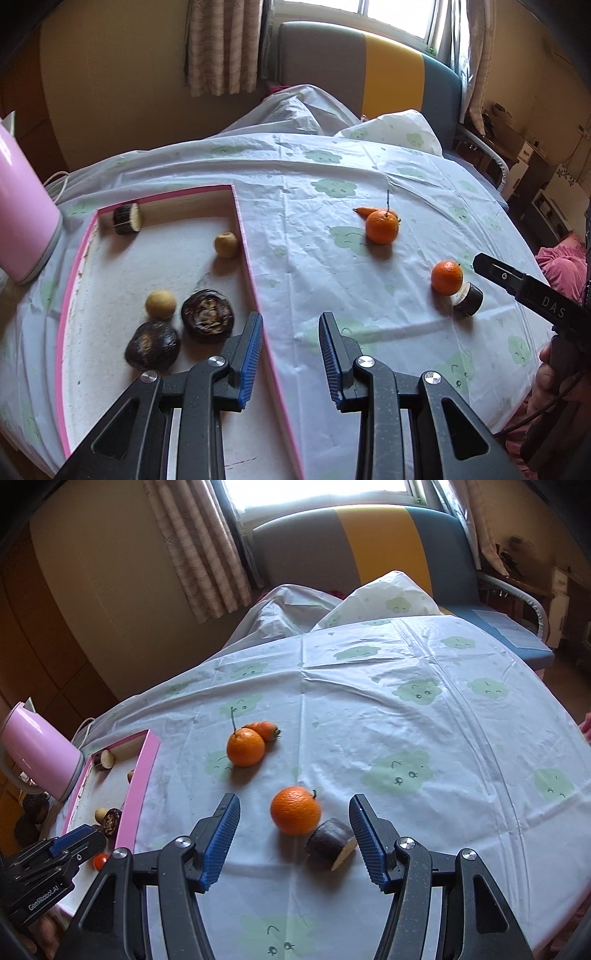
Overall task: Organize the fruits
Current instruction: 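Move both grippers back toward the oranges and dark slice on the cloth, then grasp the stemmed orange with the left gripper while the right gripper grasps the carrot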
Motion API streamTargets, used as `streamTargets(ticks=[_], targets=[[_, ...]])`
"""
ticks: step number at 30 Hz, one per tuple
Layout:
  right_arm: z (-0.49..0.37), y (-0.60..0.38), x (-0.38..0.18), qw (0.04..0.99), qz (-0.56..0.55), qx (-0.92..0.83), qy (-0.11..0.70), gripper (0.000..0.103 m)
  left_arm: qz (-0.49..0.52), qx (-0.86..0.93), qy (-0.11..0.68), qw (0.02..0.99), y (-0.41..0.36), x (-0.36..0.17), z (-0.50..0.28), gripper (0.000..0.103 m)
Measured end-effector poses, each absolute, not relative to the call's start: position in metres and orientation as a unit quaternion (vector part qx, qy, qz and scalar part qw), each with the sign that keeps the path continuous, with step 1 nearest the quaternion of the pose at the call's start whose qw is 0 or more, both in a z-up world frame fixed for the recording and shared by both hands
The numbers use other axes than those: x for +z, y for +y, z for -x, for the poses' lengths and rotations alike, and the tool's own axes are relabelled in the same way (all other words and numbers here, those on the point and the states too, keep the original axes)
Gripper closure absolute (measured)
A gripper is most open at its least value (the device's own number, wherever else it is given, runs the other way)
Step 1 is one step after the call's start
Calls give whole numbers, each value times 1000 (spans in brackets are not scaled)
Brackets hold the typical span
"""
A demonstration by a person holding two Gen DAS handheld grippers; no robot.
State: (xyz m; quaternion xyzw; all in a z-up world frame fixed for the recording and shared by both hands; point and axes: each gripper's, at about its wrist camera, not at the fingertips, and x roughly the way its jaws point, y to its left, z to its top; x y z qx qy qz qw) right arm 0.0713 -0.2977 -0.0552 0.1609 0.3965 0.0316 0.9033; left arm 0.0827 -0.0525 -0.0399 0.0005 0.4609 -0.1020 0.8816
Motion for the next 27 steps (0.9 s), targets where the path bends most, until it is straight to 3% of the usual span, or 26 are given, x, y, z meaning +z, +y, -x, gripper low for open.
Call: streamTargets(ticks=[15,27], targets=[[-79,-327,-61,903,-176,1,392,41,13,-167,491,855,-129,-55,-148,60],[-91,-365,-75,894,-208,-26,396,41,-3,-157,507,848,-165,-80,-195,59]])
